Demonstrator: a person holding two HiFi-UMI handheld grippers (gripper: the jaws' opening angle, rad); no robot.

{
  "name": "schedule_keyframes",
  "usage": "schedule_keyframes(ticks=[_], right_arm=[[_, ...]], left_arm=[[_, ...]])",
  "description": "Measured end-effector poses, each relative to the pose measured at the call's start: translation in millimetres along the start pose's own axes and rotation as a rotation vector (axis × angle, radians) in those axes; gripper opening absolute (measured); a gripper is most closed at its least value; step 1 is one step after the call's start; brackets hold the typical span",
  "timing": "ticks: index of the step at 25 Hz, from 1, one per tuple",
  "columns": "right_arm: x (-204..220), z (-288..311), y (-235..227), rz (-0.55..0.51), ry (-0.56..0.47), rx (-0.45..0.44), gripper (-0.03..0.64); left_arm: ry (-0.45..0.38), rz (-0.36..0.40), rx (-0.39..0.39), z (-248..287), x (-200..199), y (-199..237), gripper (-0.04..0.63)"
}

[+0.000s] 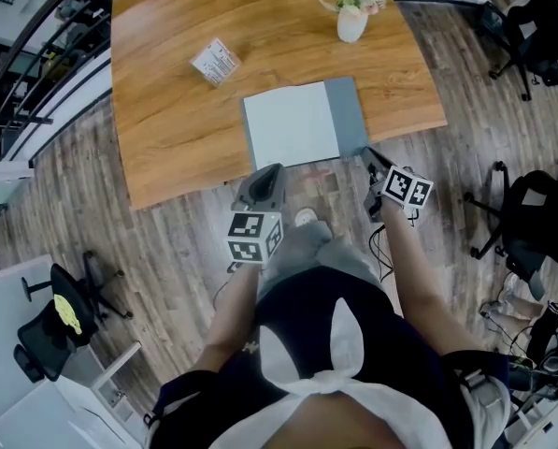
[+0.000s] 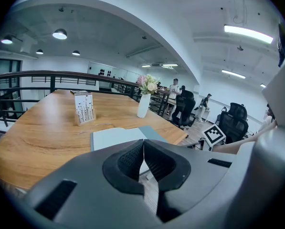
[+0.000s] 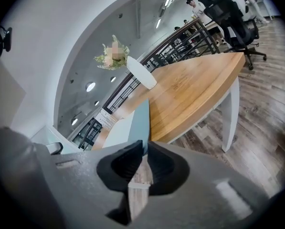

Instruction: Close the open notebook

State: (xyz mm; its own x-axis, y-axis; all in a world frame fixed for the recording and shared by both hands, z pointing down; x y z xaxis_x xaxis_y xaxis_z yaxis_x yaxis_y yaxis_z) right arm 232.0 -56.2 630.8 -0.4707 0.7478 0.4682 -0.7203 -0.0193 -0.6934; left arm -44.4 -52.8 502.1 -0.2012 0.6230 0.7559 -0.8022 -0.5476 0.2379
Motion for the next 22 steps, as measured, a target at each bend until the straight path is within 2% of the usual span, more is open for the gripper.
schedule_keyframes(ticks=[9,22], right_arm=[[-10,-13,25,-0.104,-0.015,0.015,0.021],[-18,-27,76,-0.262,-0.007,-0.011,0.017]], left_arm=[[-0.022,-0.016,-0.020,-3,-2,2,0.018],[-0.073,-0.043,-0.072,-22,-11,7,0.018]])
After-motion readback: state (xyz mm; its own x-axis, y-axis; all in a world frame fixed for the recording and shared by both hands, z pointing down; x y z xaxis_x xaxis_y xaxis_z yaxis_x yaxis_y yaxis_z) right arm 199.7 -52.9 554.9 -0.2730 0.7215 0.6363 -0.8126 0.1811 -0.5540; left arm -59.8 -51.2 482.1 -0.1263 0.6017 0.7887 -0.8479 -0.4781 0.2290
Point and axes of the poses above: the fingertips, and each gripper's own axes: z forward along the fingers, y to its left, x out of its underside, the point moved 6 cm from there along -z, backward along the fingers, and after that the axes turned 8 degrees about y, right-handed, at the moved point
